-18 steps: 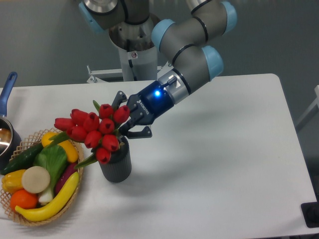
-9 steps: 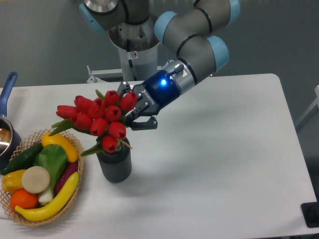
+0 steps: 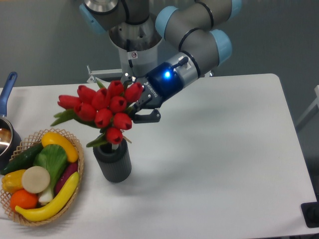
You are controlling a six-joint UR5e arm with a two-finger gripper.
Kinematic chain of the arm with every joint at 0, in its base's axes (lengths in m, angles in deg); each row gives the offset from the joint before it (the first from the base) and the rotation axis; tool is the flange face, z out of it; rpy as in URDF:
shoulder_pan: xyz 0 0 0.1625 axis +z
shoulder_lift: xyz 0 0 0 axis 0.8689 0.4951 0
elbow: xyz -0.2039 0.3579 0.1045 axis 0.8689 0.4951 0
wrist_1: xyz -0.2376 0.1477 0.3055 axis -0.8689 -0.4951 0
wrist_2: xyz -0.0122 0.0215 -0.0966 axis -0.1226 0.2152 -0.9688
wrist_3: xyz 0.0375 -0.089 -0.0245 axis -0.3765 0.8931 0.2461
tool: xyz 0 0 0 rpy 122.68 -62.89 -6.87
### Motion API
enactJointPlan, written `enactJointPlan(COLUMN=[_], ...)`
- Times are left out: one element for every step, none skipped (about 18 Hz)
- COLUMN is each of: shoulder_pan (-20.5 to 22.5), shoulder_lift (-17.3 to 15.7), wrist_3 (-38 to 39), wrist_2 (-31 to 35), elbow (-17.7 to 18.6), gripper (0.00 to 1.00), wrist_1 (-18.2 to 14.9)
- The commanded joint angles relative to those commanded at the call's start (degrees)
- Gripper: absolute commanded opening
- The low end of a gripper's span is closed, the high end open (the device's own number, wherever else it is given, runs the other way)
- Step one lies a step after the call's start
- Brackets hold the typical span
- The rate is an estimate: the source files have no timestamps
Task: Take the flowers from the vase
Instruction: 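Lift the gripped tulip bunch up out of the vase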
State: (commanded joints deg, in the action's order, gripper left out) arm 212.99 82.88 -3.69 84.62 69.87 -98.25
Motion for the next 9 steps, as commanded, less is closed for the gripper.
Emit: enactJointPlan(shoulder_pan=[0.18, 0.35, 0.53, 0.96, 1.66, 2.19, 2.55, 2.9, 3.34], shoulder_lift=[0.0, -0.09, -0.17, -0.44, -0.61, -0.88, -0.88, -0.97, -1.05], wrist_3=[0.0, 0.0, 0.26, 0.79, 1.66, 2.54, 3.25, 3.77, 4.3], wrist_2=[-0.35, -1.05, -1.49, -1.76, -2.02, -2.54, -3.33, -4.04, -4.39], elbow=[0.0, 0.0, -0.09, -0.44, -0.61, -0.88, -1.31, -1.67, -1.93], gripper=[0.17, 0.17, 0.17, 0.17, 0.17, 0.17, 0.17, 0.17, 0.17], wrist_1=[-0.09, -0.09, 0.0, -0.09, -0.09, -0.09, 0.0, -0.09, -0.09])
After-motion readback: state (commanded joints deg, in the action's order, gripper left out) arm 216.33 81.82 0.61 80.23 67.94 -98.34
